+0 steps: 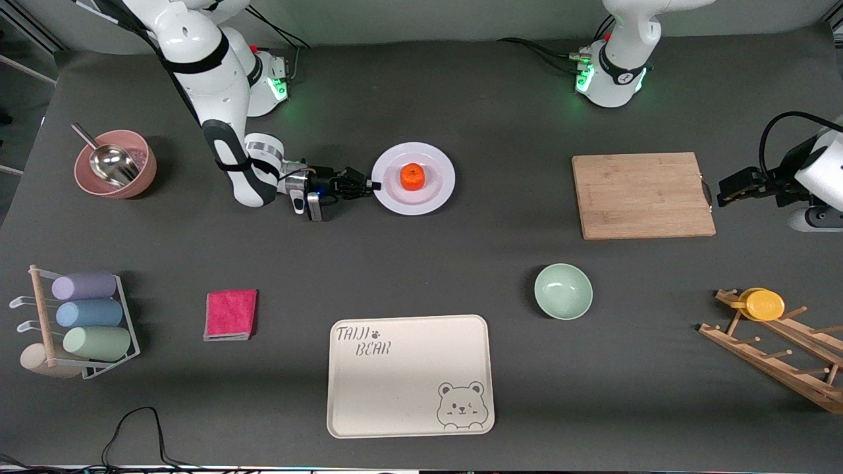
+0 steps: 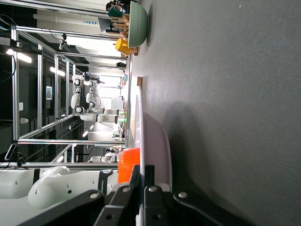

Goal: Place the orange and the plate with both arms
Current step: 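Grasp the white plate rim with the right gripper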

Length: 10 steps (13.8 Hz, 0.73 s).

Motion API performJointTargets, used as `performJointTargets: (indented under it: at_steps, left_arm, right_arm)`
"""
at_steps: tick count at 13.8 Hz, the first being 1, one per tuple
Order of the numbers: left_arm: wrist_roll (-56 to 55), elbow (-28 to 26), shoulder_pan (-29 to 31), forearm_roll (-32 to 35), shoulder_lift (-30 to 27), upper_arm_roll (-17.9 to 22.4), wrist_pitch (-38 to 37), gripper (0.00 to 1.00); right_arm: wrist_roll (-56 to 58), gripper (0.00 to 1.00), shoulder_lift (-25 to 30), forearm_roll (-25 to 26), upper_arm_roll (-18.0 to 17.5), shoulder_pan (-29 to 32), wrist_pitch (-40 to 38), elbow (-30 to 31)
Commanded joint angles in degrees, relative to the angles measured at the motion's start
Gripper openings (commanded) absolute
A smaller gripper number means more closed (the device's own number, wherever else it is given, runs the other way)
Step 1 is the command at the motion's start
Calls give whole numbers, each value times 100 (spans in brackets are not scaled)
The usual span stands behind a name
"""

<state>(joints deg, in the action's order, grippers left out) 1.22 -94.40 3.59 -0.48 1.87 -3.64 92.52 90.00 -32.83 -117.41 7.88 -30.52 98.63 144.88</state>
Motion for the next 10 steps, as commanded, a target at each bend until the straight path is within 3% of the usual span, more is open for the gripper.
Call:
performJointTargets:
  at_steps: [1, 3, 10]
  left_arm:
    - [1, 123, -401, 4, 68, 301, -32, 100]
    - [9, 123, -788, 4, 68, 705, -41, 100]
    - [9, 115, -650, 13, 33, 637, 3, 100]
  right_arm:
    - [-183, 0, -172, -185, -32, -15, -45, -100]
    - [-587, 0, -49, -177, -24, -6, -45, -152]
    - [-2177, 0, 312, -115, 73, -15, 104, -1056]
